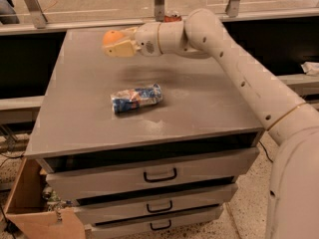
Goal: Pick orange
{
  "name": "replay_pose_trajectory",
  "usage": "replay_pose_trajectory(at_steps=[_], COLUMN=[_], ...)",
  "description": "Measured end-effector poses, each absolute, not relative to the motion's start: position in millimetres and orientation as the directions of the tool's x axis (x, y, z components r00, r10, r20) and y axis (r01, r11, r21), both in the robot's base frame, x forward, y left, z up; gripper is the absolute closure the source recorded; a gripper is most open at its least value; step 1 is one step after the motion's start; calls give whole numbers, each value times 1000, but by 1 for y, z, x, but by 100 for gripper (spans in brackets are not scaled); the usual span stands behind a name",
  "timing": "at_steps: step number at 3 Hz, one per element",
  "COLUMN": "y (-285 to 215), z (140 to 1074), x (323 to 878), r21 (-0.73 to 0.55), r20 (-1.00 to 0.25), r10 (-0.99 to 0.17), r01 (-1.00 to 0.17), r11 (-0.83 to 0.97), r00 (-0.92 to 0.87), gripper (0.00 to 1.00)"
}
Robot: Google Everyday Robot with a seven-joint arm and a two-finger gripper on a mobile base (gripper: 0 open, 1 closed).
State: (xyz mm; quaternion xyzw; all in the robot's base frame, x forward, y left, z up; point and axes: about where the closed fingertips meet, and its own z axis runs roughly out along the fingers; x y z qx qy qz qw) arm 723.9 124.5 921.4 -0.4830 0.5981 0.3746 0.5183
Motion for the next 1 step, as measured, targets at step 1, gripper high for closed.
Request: replay_pose_trajectory(at_steps=[1], y=[119], z=[924], x=[723], r21=[-50], r20=[-983], r10=[-185], r01=[-966], r11=[253], r00=[3], gripper=[100])
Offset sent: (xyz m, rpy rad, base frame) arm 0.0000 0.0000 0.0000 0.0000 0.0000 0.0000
